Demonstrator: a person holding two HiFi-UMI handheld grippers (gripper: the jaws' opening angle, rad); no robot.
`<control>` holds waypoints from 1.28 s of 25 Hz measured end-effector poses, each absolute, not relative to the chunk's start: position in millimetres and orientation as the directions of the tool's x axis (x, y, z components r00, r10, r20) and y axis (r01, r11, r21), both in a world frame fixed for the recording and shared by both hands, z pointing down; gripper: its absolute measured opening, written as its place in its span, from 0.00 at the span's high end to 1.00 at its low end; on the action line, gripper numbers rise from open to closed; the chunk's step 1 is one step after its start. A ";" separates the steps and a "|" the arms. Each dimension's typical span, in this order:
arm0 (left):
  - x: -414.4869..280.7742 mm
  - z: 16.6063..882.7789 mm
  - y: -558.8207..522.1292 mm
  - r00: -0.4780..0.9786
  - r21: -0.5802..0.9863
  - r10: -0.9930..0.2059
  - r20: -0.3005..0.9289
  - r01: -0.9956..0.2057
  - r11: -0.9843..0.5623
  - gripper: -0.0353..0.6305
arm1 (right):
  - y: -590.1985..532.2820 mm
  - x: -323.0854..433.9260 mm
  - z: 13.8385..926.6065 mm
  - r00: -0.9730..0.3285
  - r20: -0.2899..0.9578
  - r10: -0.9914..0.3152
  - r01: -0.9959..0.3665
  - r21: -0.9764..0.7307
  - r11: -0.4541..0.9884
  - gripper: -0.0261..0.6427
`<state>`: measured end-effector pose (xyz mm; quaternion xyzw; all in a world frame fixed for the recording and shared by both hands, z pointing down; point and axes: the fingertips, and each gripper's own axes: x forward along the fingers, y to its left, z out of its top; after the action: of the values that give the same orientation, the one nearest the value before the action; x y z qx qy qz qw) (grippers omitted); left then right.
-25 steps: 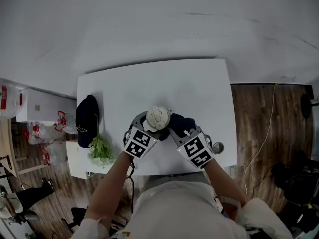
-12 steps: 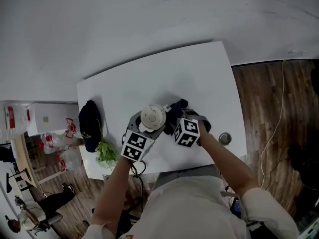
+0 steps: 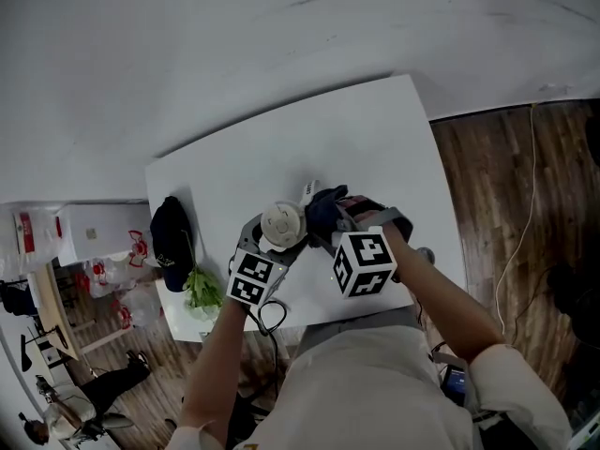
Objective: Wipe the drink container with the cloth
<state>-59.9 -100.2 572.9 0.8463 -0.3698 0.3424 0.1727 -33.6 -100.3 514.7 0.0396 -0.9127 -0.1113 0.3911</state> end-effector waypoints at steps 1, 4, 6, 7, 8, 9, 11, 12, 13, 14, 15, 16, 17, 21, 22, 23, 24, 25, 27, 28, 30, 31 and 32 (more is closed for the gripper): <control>-59.5 572.3 -99.7 0.494 0.041 -0.504 0.709 -0.742 -0.669 0.37 | -102.3 -34.2 517.7 -0.684 0.711 -0.160 0.039 0.255 0.966 0.83; -57.7 570.2 -98.4 0.509 0.051 -0.486 0.711 -0.727 -0.685 0.37 | -109.9 -36.7 537.7 -0.696 0.710 -0.111 0.064 0.216 0.974 0.83; -58.5 569.9 -98.9 0.513 0.048 -0.481 0.711 -0.718 -0.694 0.37 | -113.2 -38.8 559.6 -0.720 0.693 -0.031 0.055 0.101 0.993 0.84; -59.3 570.2 -98.7 0.511 0.047 -0.480 0.713 -0.718 -0.695 0.37 | -113.0 -39.7 572.9 -0.728 0.685 0.011 0.047 0.035 0.998 0.84; -59.0 570.0 -98.8 0.510 0.046 -0.482 0.713 -0.719 -0.694 0.37 | -111.3 -40.1 587.4 -0.728 0.684 0.045 0.041 -0.021 0.999 0.84; -57.8 569.5 -98.9 0.510 0.046 -0.484 0.711 -0.720 -0.692 0.37 | -108.2 -39.8 602.5 -0.720 0.691 0.068 0.038 -0.059 0.998 0.84; -55.9 568.8 -99.5 0.509 0.045 -0.486 0.711 -0.722 -0.690 0.37 | -101.7 -38.9 627.8 -0.698 0.712 0.077 0.027 -0.080 0.996 0.83; -55.7 568.7 -99.8 0.507 0.045 -0.485 0.712 -0.723 -0.689 0.37 | -100.0 -38.7 634.2 -0.693 0.718 0.066 0.018 -0.075 0.997 0.84; -55.8 568.9 -100.1 0.505 0.044 -0.485 0.714 -0.723 -0.689 0.37 | -98.7 -38.5 636.3 -0.690 0.722 0.054 0.011 -0.065 0.998 0.84; -56.0 569.2 -100.1 0.503 0.043 -0.485 0.715 -0.724 -0.689 0.37 | -96.0 -38.2 635.0 -0.683 0.729 0.046 0.013 -0.051 0.999 0.84; -56.2 569.5 -99.7 0.502 0.042 -0.485 0.716 -0.724 -0.688 0.37 | -90.6 -38.0 631.0 -0.673 0.739 0.044 0.032 -0.030 0.999 0.84; -56.4 569.9 -99.0 0.501 0.042 -0.485 0.717 -0.725 -0.688 0.37 | -82.7 -38.3 623.8 -0.665 0.746 0.046 0.061 -0.008 0.998 0.84; -56.3 570.0 -98.2 0.501 0.043 -0.483 0.718 -0.725 -0.688 0.37 | -74.1 -39.0 613.1 -0.665 0.745 0.050 0.088 0.012 0.996 0.84; -55.4 569.2 -96.8 0.518 0.051 -0.475 0.712 -0.712 -0.700 0.37 | -60.8 -39.3 558.7 -0.696 0.718 0.011 0.116 0.097 0.988 0.83; -55.6 569.4 -96.8 0.523 0.049 -0.472 0.710 -0.705 -0.707 0.37 | -64.0 -38.1 548.6 -0.697 0.717 -0.011 0.116 0.127 0.985 0.82; -55.9 569.7 -97.0 0.526 0.047 -0.470 0.708 -0.700 -0.713 0.37 | -68.9 -36.9 539.6 -0.700 0.714 -0.027 0.110 0.145 0.983 0.83; -56.0 569.8 -97.3 0.529 0.046 -0.469 0.707 -0.696 -0.716 0.37 | -75.5 -35.6 532.0 -0.705 0.708 -0.038 0.099 0.152 0.983 0.83; -55.9 569.6 -97.6 0.531 0.046 -0.468 0.707 -0.694 -0.718 0.37 | -83.5 -34.6 526.4 -0.712 0.700 -0.051 0.087 0.159 0.983 0.83; -55.5 569.0 -97.7 0.532 0.045 -0.467 0.706 -0.692 -0.720 0.37 | -99.7 -34.2 522.8 -0.715 0.695 -0.081 0.078 0.194 0.978 0.83; -55.1 568.8 -97.6 0.533 0.046 -0.465 0.707 -0.691 -0.721 0.37 | -106.2 -34.9 524.5 -0.710 0.698 -0.091 0.085 0.214 0.973 0.83; -54.5 568.8 -97.3 0.534 0.049 -0.461 0.709 -0.689 -0.723 0.37 | -117.0 -37.3 535.1 -0.703 0.705 -0.086 0.097 0.216 0.972 0.83; -54.3 568.8 -96.9 0.534 0.051 -0.459 0.710 -0.689 -0.723 0.37 | -121.4 -39.0 543.8 -0.703 0.707 -0.073 0.094 0.195 0.976 0.83; -54.4 568.8 -96.4 0.534 0.053 -0.458 0.711 -0.690 -0.722 0.37 | -124.5 -40.8 554.7 -0.702 0.710 -0.059 0.091 0.171 0.981 0.83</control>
<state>-54.4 -96.4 568.8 0.8597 -0.3337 0.3491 0.1662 -40.8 -124.5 554.7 -0.0089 -0.9173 -0.0972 0.3861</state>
